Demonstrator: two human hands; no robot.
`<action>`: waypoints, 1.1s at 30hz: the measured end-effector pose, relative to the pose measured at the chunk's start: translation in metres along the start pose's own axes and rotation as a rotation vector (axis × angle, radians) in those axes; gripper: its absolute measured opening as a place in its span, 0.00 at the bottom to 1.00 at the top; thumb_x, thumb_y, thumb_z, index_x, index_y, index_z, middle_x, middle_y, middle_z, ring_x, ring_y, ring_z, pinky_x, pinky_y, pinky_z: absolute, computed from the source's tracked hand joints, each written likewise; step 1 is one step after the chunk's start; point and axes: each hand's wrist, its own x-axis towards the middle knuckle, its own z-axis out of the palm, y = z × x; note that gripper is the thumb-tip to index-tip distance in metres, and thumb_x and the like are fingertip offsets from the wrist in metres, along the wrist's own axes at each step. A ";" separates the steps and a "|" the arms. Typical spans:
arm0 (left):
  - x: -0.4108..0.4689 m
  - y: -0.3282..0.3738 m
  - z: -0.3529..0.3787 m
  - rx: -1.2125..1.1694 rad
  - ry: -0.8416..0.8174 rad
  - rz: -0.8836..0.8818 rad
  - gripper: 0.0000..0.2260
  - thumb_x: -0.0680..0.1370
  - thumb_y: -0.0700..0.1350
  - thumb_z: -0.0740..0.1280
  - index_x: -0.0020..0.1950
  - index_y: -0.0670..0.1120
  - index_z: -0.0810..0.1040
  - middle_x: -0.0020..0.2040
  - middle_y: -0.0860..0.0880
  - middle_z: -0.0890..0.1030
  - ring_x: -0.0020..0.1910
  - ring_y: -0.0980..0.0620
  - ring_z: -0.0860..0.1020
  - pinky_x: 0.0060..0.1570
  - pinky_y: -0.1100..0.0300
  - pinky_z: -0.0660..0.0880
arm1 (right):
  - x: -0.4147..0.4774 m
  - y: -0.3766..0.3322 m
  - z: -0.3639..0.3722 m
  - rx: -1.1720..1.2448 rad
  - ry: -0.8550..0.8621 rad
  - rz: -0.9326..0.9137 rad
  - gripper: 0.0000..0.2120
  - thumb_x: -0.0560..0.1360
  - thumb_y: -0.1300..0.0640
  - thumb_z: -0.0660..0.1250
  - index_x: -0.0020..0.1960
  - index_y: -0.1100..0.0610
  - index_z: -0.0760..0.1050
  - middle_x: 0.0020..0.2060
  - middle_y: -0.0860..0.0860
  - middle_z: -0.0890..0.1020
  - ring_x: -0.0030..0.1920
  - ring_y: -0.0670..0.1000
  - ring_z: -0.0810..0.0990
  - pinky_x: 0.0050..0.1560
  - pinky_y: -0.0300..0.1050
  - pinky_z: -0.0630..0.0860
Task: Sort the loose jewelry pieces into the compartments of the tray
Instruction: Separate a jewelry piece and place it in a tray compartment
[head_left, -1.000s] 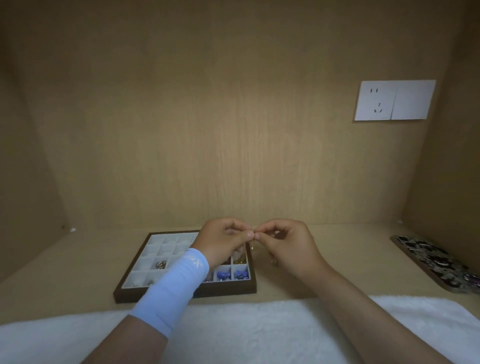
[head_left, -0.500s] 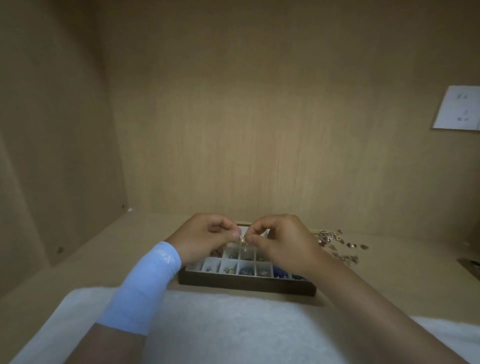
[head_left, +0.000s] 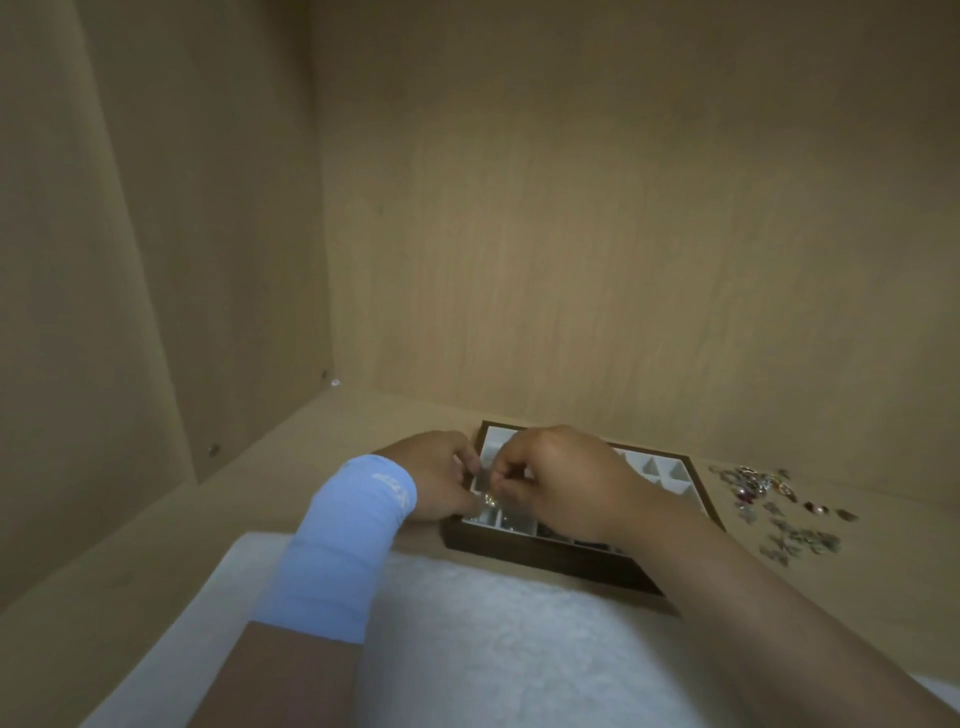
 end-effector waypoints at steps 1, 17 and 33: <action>0.000 -0.001 -0.001 0.012 -0.014 -0.010 0.12 0.70 0.51 0.74 0.49 0.59 0.74 0.48 0.56 0.78 0.50 0.53 0.78 0.56 0.58 0.75 | 0.002 -0.001 0.002 -0.012 -0.006 -0.009 0.06 0.77 0.51 0.66 0.45 0.48 0.82 0.44 0.45 0.82 0.44 0.47 0.79 0.46 0.49 0.78; -0.002 -0.001 -0.004 -0.016 0.009 0.024 0.08 0.70 0.44 0.74 0.44 0.55 0.78 0.47 0.54 0.81 0.50 0.52 0.80 0.58 0.56 0.76 | 0.017 -0.002 0.013 0.099 -0.050 0.012 0.04 0.73 0.50 0.74 0.47 0.44 0.86 0.44 0.40 0.84 0.44 0.40 0.79 0.45 0.41 0.76; -0.002 0.008 0.002 0.054 0.058 -0.005 0.03 0.71 0.46 0.72 0.41 0.51 0.87 0.41 0.56 0.85 0.45 0.53 0.82 0.54 0.54 0.80 | 0.004 0.001 -0.004 -0.046 -0.070 0.161 0.14 0.72 0.39 0.71 0.37 0.48 0.84 0.31 0.44 0.82 0.34 0.42 0.78 0.33 0.40 0.71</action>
